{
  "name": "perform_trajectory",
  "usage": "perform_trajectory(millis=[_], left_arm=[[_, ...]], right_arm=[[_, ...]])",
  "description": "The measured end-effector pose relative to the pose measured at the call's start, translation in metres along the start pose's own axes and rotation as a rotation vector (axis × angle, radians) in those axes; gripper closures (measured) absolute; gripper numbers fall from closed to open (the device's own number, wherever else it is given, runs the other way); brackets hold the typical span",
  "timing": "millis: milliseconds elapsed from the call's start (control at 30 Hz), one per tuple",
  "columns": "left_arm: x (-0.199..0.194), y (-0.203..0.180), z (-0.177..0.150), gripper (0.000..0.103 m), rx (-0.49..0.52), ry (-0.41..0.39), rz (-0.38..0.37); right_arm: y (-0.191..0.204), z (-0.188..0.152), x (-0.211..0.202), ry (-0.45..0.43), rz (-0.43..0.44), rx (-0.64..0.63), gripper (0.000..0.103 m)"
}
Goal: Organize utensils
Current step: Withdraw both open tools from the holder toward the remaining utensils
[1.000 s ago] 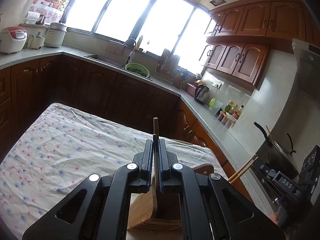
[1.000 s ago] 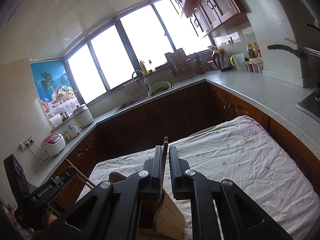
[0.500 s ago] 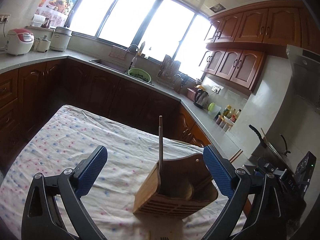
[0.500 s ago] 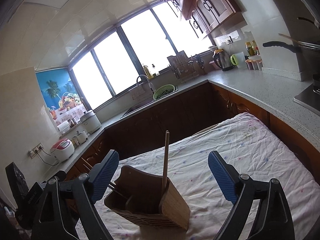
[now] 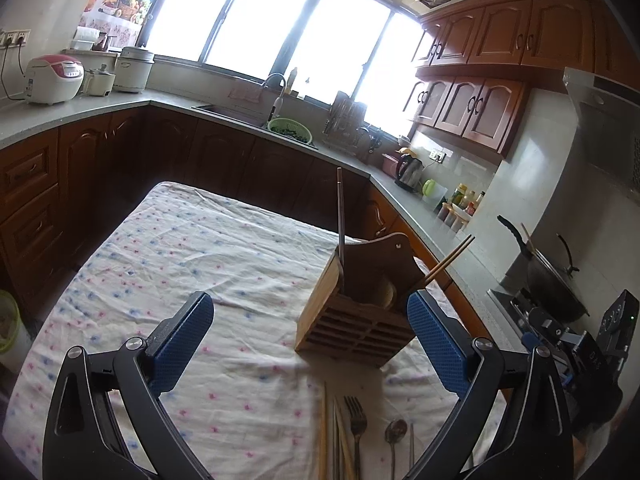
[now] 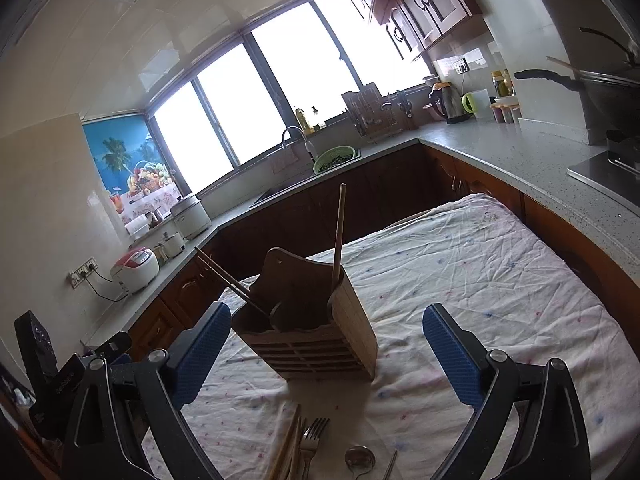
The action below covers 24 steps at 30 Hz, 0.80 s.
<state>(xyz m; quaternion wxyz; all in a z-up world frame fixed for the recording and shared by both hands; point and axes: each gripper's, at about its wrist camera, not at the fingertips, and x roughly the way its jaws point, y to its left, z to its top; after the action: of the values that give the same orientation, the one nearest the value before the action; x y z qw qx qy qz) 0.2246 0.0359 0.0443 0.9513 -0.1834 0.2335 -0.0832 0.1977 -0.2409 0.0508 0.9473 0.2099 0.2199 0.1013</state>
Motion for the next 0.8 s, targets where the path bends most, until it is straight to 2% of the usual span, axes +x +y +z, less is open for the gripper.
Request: perform_trajectory(millis=[400, 800], left_arm=[[-0.03, 0.003, -0.029, 0.003, 0.05, 0.043, 0.017], [-0.034, 0.009, -0.059, 0.003, 0.067, 0.127, 0.027]], right_arm=[[-0.002, -0.029, -0.046, 0.014, -0.029, -0.034, 0.005], [-0.008, -0.062, -0.058, 0.064, -0.062, -0.047, 0.005]])
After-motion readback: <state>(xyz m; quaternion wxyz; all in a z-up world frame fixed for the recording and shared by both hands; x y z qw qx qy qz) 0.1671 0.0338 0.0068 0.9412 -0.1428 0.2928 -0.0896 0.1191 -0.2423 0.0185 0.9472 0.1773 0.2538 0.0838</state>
